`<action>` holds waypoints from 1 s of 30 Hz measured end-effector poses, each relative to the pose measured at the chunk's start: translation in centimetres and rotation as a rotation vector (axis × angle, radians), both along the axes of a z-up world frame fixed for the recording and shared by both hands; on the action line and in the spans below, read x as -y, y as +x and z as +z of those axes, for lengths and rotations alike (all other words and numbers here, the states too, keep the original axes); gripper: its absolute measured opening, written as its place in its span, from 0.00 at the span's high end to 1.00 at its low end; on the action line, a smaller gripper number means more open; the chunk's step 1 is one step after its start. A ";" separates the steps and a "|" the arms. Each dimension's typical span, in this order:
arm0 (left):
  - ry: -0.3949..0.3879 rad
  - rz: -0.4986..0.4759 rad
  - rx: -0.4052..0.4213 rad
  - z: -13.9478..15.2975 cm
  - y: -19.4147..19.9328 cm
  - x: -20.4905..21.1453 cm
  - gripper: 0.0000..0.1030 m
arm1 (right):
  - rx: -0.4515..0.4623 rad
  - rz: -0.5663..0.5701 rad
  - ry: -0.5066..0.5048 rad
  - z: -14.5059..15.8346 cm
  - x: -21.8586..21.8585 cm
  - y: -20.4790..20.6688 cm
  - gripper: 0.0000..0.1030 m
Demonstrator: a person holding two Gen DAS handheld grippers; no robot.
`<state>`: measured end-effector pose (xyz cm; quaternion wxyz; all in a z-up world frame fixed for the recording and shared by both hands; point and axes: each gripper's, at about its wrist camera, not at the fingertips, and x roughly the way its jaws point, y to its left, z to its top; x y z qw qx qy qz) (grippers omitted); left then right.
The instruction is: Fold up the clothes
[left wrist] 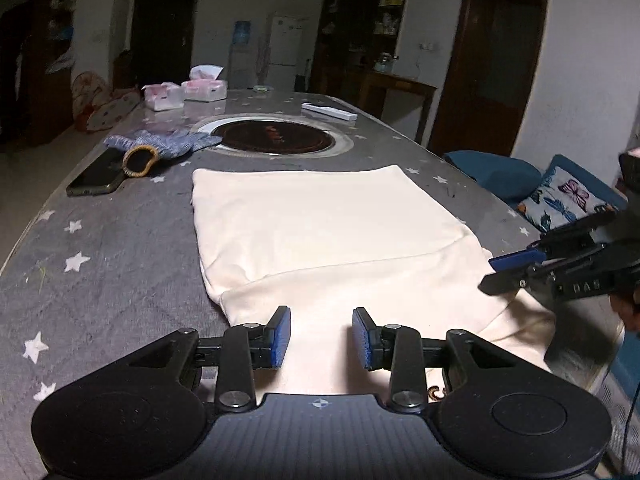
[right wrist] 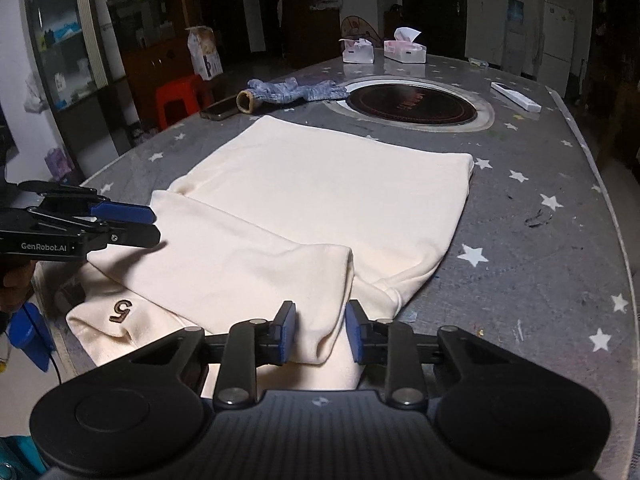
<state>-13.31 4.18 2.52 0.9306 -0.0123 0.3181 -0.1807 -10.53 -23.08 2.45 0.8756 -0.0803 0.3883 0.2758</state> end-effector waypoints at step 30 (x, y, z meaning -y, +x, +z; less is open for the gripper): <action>0.110 -0.186 0.034 1.2 -0.7 1.6 0.47 | 0.036 0.076 0.002 0.2 -1.8 1.3 0.94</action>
